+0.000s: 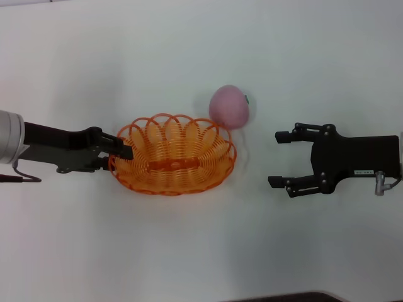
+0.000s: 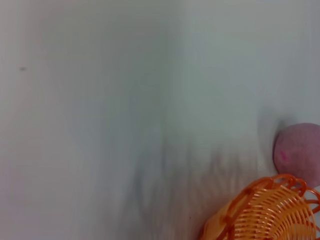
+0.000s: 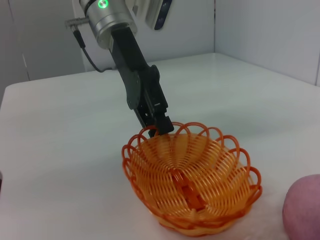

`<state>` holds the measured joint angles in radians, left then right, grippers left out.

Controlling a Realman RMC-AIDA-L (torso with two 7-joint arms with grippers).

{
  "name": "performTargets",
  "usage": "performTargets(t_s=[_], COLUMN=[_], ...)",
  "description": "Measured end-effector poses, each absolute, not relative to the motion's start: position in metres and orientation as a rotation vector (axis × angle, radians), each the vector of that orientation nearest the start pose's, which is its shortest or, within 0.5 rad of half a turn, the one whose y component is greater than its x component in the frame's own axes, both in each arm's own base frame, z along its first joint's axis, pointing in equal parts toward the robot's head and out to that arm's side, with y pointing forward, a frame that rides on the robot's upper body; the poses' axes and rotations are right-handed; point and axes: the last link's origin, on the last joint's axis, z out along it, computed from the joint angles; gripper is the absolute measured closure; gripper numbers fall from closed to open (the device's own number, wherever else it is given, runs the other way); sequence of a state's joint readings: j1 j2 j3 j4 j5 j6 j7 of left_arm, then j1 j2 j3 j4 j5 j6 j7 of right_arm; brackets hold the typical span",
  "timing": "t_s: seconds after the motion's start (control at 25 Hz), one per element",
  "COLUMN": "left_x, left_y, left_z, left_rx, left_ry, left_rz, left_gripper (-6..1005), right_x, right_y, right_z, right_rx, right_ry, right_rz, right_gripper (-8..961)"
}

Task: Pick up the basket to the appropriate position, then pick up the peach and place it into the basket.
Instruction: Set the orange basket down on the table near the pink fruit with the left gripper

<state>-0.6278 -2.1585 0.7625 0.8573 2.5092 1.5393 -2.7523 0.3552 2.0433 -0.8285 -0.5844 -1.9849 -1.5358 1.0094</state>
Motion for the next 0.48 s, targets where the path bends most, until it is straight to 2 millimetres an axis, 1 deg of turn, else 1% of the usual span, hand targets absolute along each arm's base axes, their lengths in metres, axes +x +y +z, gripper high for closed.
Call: performTargets(t_s=[0.12, 0.28, 0.48], left_x=[-0.257, -0.264, -0.273], left_y=[0.337, 0.337, 0.337], left_z=[-0.023, -0.016, 0.004], left_rx=[2.309, 2.359, 2.507], left_ry=[2.291, 2.270, 2.111], left_rz=[0.103, 0.098, 0.283], left_gripper=[724, 555, 346], right_x=[0.320, 0.319, 0.319], right_y=[0.269, 0.269, 0.270], right_z=[-0.017, -0.017, -0.017], right_rx=[-2.810, -2.809, -2.808], right_ry=[0.357, 0.357, 0.356], right_rz=[0.504, 0.509, 0.509], right_gripper=[29, 28, 28])
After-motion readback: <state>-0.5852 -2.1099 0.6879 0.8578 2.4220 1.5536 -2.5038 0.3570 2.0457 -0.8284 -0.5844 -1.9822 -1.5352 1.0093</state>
